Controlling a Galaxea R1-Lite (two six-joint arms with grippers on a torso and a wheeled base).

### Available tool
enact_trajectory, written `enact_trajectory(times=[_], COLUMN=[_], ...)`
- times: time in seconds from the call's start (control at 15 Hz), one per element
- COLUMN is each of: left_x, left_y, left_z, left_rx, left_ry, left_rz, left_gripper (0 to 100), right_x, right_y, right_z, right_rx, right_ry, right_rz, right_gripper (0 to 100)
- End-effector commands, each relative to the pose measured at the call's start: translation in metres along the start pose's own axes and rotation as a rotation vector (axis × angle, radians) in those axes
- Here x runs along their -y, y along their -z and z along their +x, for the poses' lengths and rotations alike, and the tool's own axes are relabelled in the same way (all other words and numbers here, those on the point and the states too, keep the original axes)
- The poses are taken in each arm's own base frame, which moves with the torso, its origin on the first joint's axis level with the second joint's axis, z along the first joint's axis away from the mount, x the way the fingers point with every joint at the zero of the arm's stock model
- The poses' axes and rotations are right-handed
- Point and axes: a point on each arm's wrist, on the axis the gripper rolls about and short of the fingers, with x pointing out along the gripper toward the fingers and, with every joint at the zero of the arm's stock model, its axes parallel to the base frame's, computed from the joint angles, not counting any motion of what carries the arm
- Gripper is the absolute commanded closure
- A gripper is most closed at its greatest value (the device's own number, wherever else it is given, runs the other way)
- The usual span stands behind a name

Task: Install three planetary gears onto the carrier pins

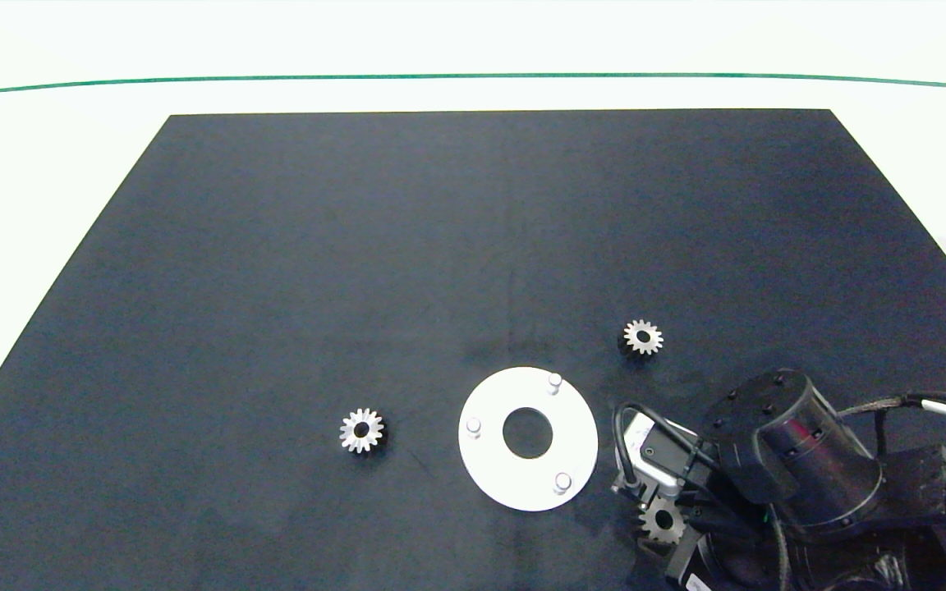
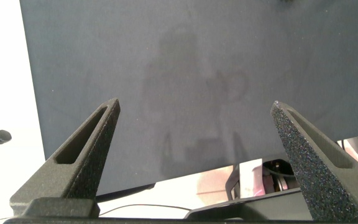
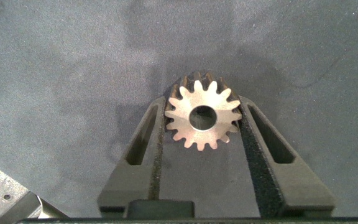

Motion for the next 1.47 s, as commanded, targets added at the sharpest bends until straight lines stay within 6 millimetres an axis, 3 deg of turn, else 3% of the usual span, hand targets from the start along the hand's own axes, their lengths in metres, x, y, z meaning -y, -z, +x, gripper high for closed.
enact_trajectory(times=[0.07,0.27,0.53,1.07,1.27,1.47], left_x=[0.0,0.0,0.0,0.0,0.0,0.0], left_y=[0.001,0.001,0.001,0.0,0.0,0.0], left_z=[-0.002,-0.001,-0.001,0.0,0.0,0.0], left_rx=[0.004,0.004,0.002,-0.007,-0.007,-0.006], left_ry=[-0.002,-0.002,-0.002,0.0,0.0,0.002], left_rz=[0.001,0.001,0.001,0.003,0.003,0.004], left_gripper=[0,0,0,0,0,0], right_x=[0.0,0.002,0.006,-0.015,-0.017,-0.027], right_y=[0.0,-0.001,-0.021,-0.049,-0.057,-0.063], right_z=[-0.001,-0.001,-0.012,-0.048,-0.047,-0.033], right_rx=[0.001,0.005,0.081,0.129,0.141,0.105], right_ry=[0.002,0.005,0.015,-0.061,-0.058,-0.035], right_rz=[0.001,0.004,0.015,-0.068,-0.074,-0.101], right_gripper=[63,69,72,72,72,72])
